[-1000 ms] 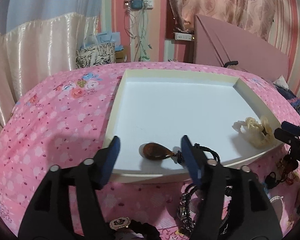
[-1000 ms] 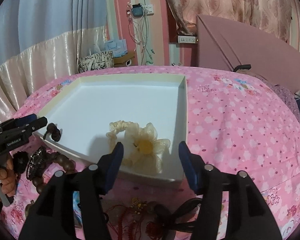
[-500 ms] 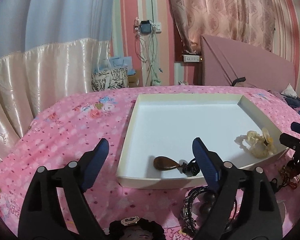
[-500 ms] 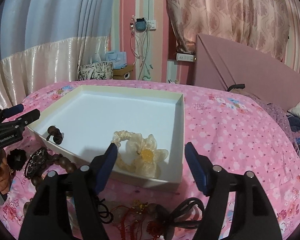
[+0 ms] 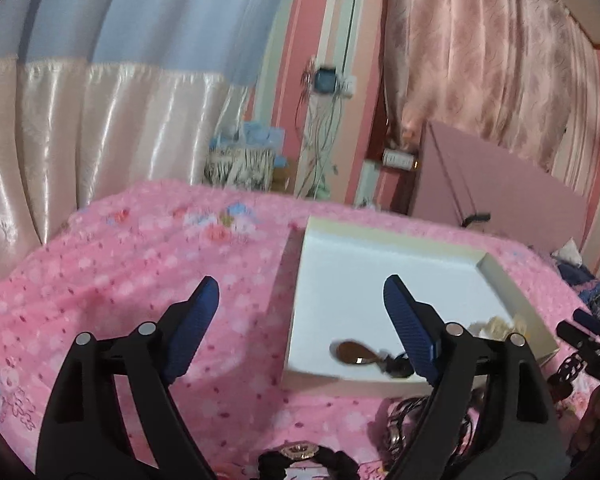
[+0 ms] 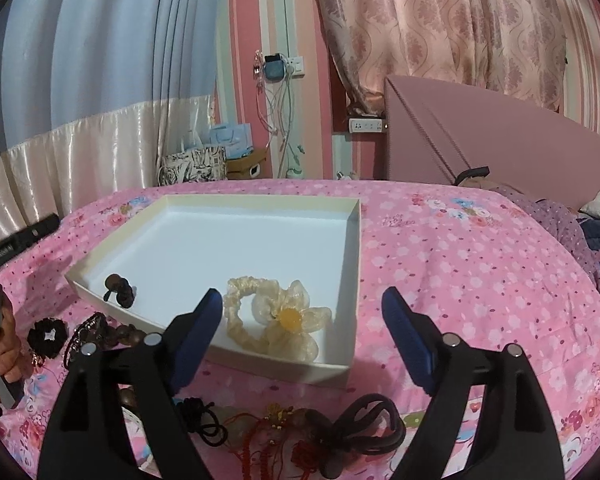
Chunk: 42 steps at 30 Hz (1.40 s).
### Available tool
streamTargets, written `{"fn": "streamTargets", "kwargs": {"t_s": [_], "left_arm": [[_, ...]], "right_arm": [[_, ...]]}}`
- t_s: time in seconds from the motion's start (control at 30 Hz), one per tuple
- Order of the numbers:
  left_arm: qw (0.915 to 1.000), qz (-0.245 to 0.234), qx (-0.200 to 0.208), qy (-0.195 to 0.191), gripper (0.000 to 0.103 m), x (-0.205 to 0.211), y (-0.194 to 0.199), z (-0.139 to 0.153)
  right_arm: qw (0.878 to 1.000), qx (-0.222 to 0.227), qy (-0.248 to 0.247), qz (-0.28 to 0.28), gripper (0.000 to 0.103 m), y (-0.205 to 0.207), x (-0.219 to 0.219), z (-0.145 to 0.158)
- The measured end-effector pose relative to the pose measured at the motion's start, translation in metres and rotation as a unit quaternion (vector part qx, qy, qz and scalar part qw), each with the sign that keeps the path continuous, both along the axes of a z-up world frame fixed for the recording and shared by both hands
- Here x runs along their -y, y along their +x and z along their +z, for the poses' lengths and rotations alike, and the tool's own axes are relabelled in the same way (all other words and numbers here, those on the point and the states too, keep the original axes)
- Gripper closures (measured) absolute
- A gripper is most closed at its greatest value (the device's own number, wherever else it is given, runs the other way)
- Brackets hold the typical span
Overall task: Organize jewelry
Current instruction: 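Withdraw both open tools from the tray toward the remaining jewelry, then grasp the red string bracelet with the right tool while the left tool grasps the black leather bracelet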
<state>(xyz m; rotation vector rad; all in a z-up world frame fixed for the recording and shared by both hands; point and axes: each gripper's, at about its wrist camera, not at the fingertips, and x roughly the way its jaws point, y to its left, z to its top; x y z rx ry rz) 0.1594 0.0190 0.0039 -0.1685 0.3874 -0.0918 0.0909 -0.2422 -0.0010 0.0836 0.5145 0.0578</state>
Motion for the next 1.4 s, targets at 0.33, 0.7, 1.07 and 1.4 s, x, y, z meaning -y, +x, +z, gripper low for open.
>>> {"fn": "streamTargets", "kwargs": {"t_s": [0.33,0.7,1.07,1.4], "left_arm": [[0.9976,-0.025,0.000,0.064,0.012,0.031,-0.001,-0.003],[0.9975,-0.024,-0.005,0.066,0.007,0.024,-0.005,0.026],[0.9979,-0.030,-0.052,0.024,0.003,0.014,-0.062,-0.002],[0.9974,-0.020,-0.063,0.029,0.003,0.023,-0.069,-0.025]], "right_arm": [[1.000,0.006,0.013,-0.003,0.019,-0.001,0.006,0.000],[0.994,0.021,0.103,0.010,0.028,-0.008,0.045,0.010],[0.994,-0.013,0.072,0.077,0.071,-0.050,0.010,-0.004],[0.992,-0.080,-0.015,0.097,0.090,-0.068,-0.010,-0.015]]}}
